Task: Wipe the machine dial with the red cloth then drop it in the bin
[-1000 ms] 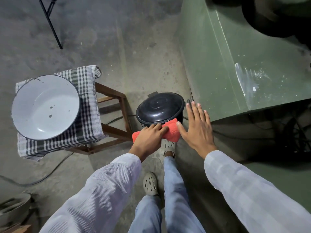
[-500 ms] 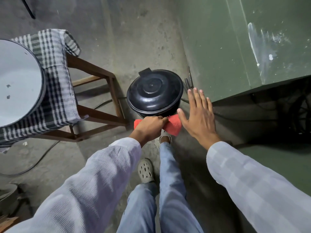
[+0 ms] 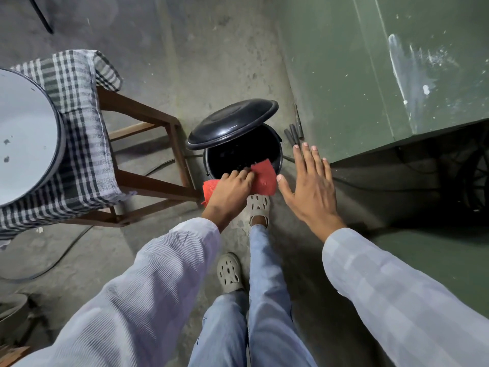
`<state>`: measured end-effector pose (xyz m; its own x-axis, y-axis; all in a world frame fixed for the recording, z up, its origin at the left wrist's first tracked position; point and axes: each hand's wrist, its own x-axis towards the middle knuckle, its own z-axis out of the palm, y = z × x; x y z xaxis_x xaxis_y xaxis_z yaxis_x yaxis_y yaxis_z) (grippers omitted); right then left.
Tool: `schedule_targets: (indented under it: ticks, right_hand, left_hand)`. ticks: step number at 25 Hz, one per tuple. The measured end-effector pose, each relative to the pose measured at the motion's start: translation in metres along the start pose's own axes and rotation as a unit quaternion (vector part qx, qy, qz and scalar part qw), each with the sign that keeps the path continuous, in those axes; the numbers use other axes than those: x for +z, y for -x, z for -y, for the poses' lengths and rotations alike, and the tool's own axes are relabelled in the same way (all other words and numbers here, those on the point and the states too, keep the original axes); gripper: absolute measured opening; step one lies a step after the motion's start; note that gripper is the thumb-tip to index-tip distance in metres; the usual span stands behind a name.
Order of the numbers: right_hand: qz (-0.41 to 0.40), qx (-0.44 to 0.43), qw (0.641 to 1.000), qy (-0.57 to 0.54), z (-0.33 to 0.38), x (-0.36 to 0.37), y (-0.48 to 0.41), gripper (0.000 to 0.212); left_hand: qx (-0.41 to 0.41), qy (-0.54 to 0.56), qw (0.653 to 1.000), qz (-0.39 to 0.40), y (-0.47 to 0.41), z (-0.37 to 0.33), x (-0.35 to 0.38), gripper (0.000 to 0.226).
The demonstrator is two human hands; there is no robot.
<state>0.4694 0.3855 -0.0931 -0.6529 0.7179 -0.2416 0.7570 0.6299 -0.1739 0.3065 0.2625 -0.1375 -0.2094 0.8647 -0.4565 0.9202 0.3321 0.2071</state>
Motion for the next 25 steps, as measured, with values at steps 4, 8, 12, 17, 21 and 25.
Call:
schedule_targets:
  ticks: [4, 8, 12, 17, 21, 25]
  right_hand:
    - [0.007, 0.003, 1.0, 0.001, -0.001, 0.001, -0.002, 0.08]
    - [0.003, 0.0, 1.0, 0.007, 0.003, -0.006, -0.001, 0.081]
    - [-0.011, 0.0, 1.0, 0.0, 0.011, -0.024, -0.005, 0.081]
    - [-0.044, -0.013, 0.999, -0.009, 0.031, -0.062, -0.011, 0.082]
    - [-0.07, -0.017, 0.997, -0.02, 0.048, -0.11, -0.01, 0.085]
    - [-0.118, -0.02, 0.993, -0.013, 0.061, -0.169, 0.006, 0.089]
  left_hand:
    - [-0.003, -0.007, 0.999, -0.049, -0.005, 0.008, -0.011, 0.062]
    - [-0.003, 0.005, 0.997, -0.074, 0.005, 0.012, -0.019, 0.05]
    - [0.011, 0.016, 0.989, -0.148, 0.015, 0.017, -0.045, 0.048]
    - [-0.025, -0.015, 0.982, -0.187, 0.025, 0.029, -0.094, 0.065]
    - [-0.075, -0.005, 0.978, -0.192, 0.043, 0.027, -0.139, 0.078]
    - [-0.095, 0.01, 0.967, -0.237, 0.068, 0.016, -0.193, 0.084]
